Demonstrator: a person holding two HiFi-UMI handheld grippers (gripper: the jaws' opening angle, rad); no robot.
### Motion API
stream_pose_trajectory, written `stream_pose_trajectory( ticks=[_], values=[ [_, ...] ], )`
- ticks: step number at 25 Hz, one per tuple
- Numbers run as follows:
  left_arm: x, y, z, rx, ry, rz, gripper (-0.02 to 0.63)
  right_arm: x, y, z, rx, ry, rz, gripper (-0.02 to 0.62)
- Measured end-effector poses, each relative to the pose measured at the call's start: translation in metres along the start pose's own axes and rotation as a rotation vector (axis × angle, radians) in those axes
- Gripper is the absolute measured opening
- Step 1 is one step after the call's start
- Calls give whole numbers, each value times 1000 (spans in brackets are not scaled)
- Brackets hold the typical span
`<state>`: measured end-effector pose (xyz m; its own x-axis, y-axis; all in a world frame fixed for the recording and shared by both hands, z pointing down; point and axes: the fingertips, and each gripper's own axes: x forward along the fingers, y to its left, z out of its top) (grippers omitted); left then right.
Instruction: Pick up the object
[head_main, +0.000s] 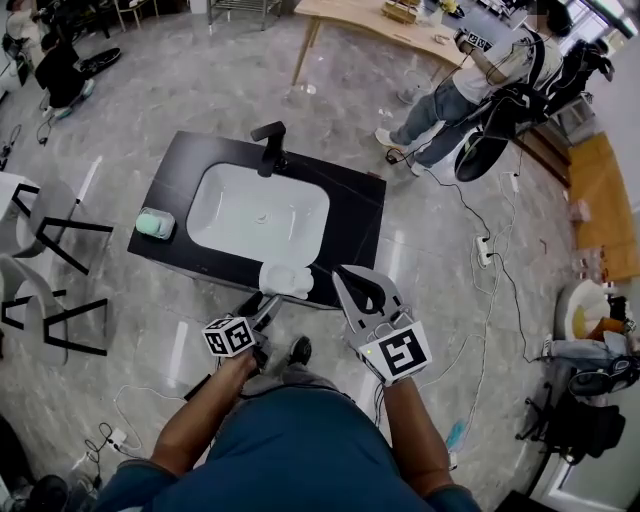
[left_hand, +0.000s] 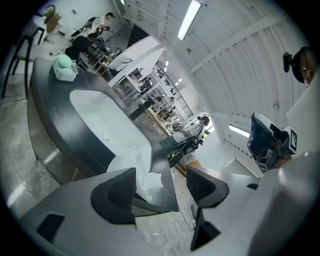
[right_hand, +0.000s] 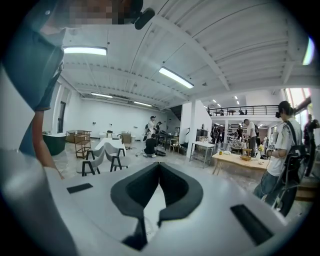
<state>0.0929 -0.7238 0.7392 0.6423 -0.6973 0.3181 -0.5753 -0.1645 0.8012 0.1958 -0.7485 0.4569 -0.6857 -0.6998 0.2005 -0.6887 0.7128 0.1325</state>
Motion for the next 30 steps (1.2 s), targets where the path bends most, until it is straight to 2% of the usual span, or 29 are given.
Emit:
stream_pose_trajectory(
  ticks=[4,11,20,30],
  values=[
    [5,20,-19,-106,-4,35,305,2,-5,-7,5,15,8,14],
    [26,31,-41,-246,-24,35,305,6,-11,-16,4,35,26,14],
    [43,40,-44,-288,-92,36,305,4,-15,-32,6,81,36,14],
    [60,50,-42,-319,-115,77,305,6,-16,-43,35,88,72,14]
  ],
)
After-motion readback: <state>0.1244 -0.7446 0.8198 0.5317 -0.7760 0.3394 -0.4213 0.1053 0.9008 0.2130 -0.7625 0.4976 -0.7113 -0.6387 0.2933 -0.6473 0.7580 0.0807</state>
